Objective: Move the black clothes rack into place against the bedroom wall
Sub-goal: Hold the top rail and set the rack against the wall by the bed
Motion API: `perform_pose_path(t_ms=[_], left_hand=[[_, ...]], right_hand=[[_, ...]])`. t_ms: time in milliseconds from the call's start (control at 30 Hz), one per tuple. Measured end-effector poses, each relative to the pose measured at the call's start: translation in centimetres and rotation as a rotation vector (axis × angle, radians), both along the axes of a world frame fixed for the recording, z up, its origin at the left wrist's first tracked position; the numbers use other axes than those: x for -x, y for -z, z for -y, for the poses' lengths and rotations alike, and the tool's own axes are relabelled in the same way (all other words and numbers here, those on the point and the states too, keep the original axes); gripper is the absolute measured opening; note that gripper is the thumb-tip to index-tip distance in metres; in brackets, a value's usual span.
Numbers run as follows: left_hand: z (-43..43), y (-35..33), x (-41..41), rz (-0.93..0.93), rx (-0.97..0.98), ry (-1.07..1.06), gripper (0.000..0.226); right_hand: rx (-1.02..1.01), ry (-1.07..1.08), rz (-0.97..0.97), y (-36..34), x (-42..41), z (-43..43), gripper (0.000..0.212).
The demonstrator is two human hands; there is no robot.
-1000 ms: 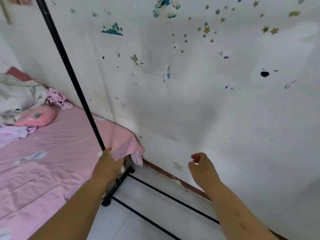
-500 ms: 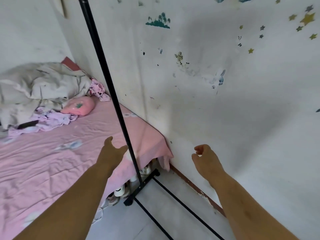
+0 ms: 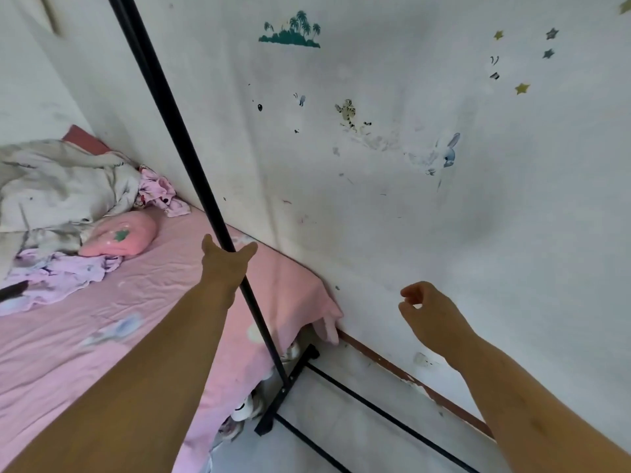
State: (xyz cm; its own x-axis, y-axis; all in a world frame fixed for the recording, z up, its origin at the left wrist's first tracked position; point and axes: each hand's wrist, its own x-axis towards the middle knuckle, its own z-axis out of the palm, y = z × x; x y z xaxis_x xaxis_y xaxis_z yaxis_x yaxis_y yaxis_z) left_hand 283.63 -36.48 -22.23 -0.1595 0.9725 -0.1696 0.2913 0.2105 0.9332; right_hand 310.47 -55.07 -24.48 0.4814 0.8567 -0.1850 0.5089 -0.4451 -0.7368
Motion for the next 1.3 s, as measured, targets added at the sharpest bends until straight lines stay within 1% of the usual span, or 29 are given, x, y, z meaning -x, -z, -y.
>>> perform_pose_path(t_ms=[67, 167, 200, 233, 333, 367, 533, 567, 700, 800, 867, 1033, 1167, 1300], left_hand=[[-1.7, -0.1, -0.1, 0.017, 0.039, 0.071, 0.083], [-3.6, 0.3, -0.7, 0.026, 0.177, 0.213, 0.042], [-4.1, 0.6, -0.9, 0.011, 0.184, 0.217, 0.035], [-4.6, 1.1, -1.0, 0.002, 0.168, 0.193, 0.036], [-5.9, 2.2, -1.0, 0.009, 0.134, -0.005, 0.065], [-6.2, 2.4, -1.0, 0.009, 0.147, -0.062, 0.07], [-7.9, 3.5, -0.5, -0.025, 0.202, -0.231, 0.072], [-8.2, 3.9, -0.3, -0.026, 0.191, -0.226, 0.071], [-9.1, 5.4, 0.2, 0.05, 0.156, -0.005, 0.068], [-9.8, 5.4, 0.1, 0.043, 0.134, -0.003, 0.055], [-10.1, 5.2, -0.2, 0.051, 0.141, 0.002, 0.051], [-10.7, 5.1, -1.6, 0.149, 0.159, 0.074, 0.041], [-10.8, 5.0, -3.7, 0.204, 0.173, 0.178, 0.041], [-10.7, 5.2, -5.9, 0.224, 0.167, 0.222, 0.05]], right_hand=[[0.003, 0.039, -0.001, -0.2, 0.5, -0.8, 0.023], [0.002, 0.088, -0.006, -0.3, 1.2, -2.1, 0.022], [0.003, 0.096, -0.007, -0.2, 1.4, -2.4, 0.022], [0.004, 0.105, -0.009, 0.0, 1.7, -2.7, 0.022], [0.002, 0.15, -0.027, 0.5, 2.4, -3.8, 0.021], [0.001, 0.163, -0.035, 0.7, 2.7, -4.1, 0.021], [0.008, 0.182, -0.05, 1.3, 3.9, -5.3, 0.021], [0.011, 0.189, -0.048, 1.3, 4.0, -5.5, 0.021], [0.019, 0.214, -0.05, 1.2, 4.0, -5.6, 0.024], [0.019, 0.223, -0.048, 1.3, 4.0, -5.6, 0.023], [0.027, 0.232, -0.043, 1.6, 4.0, -5.4, 0.022], [0.05, 0.263, -0.045, 2.2, 3.8, -4.8, 0.02], [0.068, 0.297, -0.036, 2.4, 3.2, -4.2, 0.019], [0.083, 0.335, -0.046, 2.6, 2.4, -3.2, 0.015]])
